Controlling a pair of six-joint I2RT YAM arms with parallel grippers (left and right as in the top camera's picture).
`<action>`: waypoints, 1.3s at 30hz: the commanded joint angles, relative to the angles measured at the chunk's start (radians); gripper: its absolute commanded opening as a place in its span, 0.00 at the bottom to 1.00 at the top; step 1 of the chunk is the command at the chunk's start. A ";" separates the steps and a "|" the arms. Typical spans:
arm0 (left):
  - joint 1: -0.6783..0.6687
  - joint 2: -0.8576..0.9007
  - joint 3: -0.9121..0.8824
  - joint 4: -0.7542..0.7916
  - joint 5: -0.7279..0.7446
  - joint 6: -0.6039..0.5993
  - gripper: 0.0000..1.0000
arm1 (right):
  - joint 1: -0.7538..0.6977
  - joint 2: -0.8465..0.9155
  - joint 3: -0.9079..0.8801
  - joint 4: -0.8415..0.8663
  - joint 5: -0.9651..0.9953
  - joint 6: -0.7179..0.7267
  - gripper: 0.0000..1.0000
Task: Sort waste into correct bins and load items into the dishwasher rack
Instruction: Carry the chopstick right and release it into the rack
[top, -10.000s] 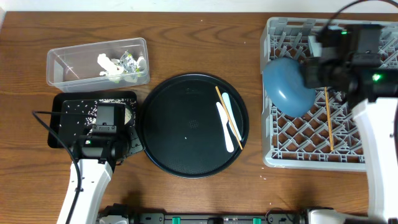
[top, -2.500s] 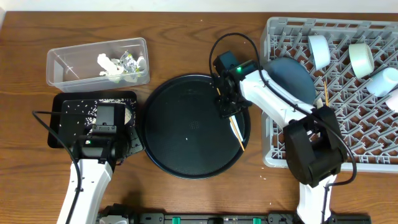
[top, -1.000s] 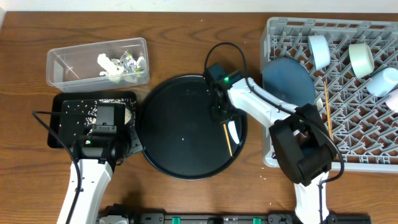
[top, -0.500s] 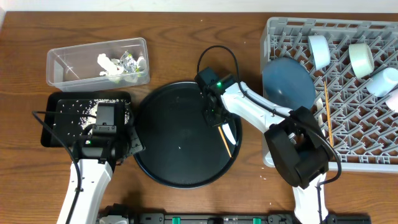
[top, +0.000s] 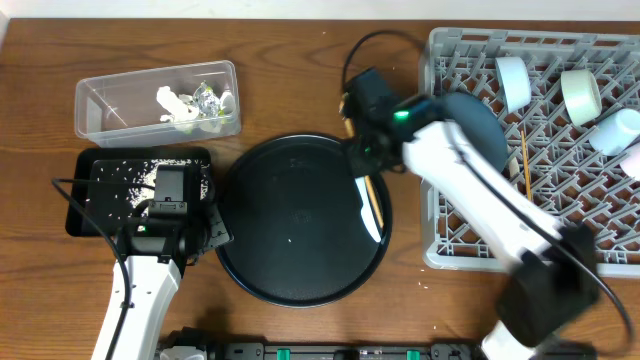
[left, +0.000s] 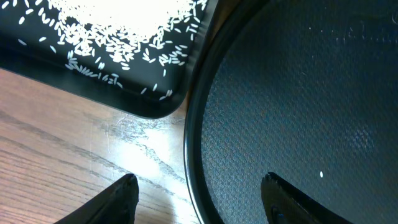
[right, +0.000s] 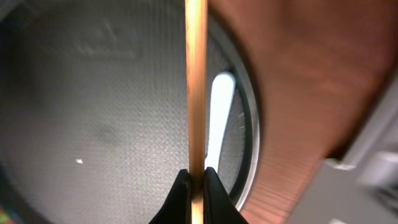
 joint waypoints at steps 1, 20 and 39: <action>0.004 0.000 0.011 -0.003 -0.009 -0.009 0.65 | -0.060 -0.095 0.013 -0.028 0.014 -0.059 0.01; 0.004 0.000 0.011 -0.002 -0.009 -0.009 0.65 | -0.632 -0.241 -0.026 -0.145 0.259 -0.276 0.01; 0.004 0.000 0.011 -0.003 -0.009 -0.009 0.65 | -0.892 -0.238 -0.380 0.238 0.230 -0.570 0.01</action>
